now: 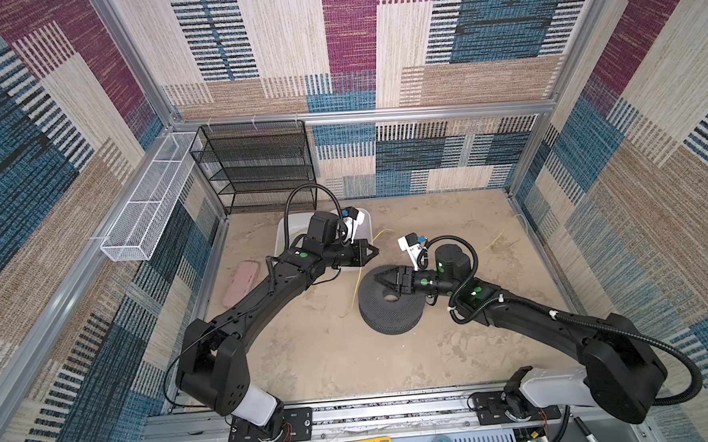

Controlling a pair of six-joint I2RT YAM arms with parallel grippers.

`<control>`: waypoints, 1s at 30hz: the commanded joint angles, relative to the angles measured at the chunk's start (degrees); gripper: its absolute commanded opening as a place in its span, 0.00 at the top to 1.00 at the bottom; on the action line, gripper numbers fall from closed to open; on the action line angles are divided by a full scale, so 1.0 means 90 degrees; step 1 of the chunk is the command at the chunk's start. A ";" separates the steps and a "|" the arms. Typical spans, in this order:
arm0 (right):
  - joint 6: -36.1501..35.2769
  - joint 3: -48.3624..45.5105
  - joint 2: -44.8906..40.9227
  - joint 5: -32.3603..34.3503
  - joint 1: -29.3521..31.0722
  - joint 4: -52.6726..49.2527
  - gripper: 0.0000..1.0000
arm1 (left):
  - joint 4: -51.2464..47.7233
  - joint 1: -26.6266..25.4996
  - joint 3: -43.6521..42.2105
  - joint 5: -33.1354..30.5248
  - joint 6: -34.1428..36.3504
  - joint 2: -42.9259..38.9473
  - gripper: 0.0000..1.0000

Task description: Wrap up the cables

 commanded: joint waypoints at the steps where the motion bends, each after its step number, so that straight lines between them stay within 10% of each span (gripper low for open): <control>1: -0.0245 -0.0007 -0.0406 0.0405 -0.0295 -0.0634 0.48 | 0.0407 0.0098 -0.0359 -0.0412 -0.0133 -0.0400 1.00; 16: -0.0174 -0.0098 -0.0712 0.0654 -0.3460 -0.1326 0.24 | -0.0021 0.0263 -0.1518 -0.0592 0.0000 -0.2150 1.00; 30: -0.0463 0.1335 0.1622 0.0989 -0.3799 -0.0951 0.31 | -0.0307 0.0270 -0.1772 -0.0367 0.0064 -0.2772 1.00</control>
